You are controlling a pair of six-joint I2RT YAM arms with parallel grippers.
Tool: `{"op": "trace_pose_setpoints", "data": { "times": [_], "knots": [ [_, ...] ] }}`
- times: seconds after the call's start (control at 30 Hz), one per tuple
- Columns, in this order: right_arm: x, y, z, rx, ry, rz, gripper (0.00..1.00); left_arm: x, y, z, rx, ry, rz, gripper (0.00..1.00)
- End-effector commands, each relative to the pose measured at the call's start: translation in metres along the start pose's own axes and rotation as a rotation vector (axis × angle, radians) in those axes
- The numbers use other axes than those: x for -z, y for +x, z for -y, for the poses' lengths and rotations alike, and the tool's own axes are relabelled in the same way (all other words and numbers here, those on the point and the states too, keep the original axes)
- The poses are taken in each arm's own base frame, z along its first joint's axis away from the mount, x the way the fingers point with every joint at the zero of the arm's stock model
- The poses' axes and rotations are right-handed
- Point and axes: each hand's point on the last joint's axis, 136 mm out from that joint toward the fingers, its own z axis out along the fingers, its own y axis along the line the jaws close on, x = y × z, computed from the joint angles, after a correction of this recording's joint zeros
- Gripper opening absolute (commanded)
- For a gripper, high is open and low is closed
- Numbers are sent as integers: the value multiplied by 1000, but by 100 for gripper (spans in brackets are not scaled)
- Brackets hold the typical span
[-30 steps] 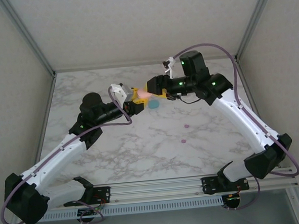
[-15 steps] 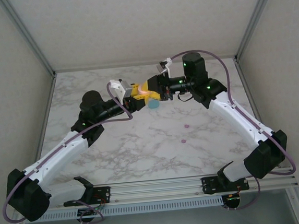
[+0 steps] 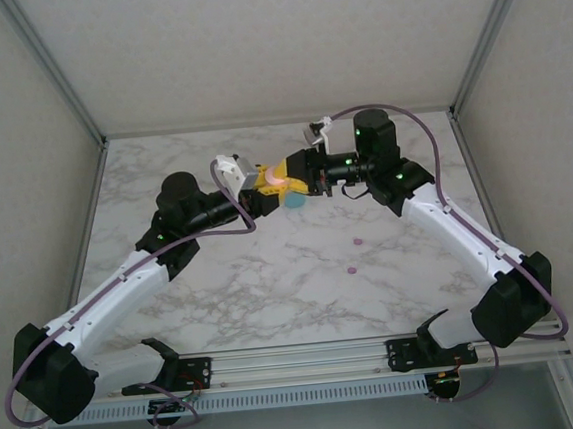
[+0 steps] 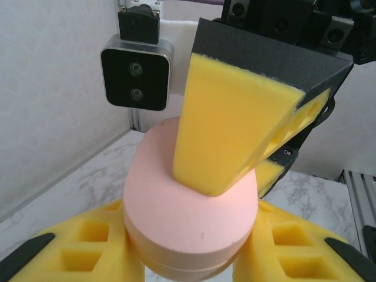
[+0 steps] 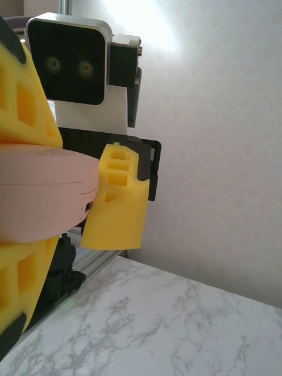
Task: Insert the wireless bluetooth earbuds into the charging case
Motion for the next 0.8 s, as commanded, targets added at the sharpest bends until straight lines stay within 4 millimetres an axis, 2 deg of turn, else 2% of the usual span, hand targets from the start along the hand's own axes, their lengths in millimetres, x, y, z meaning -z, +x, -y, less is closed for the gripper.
{"op": "trace_pose_setpoints", "data": {
  "times": [0.0, 0.13, 0.2, 0.33, 0.43, 0.57, 0.67, 0.77],
  "knots": [
    [14, -14, -9, 36, -10, 115, 18, 4, -16, 8, -60, 18, 6, 51],
    [22, -20, -1, 32, 11, 176, 17, 6, -10, 6, -63, -2, -10, 57],
    [26, -25, 10, 13, 33, 213, 16, 8, -5, 5, -63, -10, -23, 61],
    [34, -33, 32, -17, 75, 273, 17, 12, 0, 3, -56, -35, -41, 62],
    [45, -42, 77, -59, 201, 337, 18, 18, 0, -8, -44, -114, -33, 62],
    [65, -45, 170, -183, 478, 399, 18, 31, -4, -30, -20, -271, -11, 63],
    [62, -43, 218, -215, 581, 342, 18, 45, -7, -44, 2, -375, 11, 66],
    [50, -40, 254, -251, 627, 252, 19, 58, -6, -56, 28, -468, 10, 68]
  ]
}}
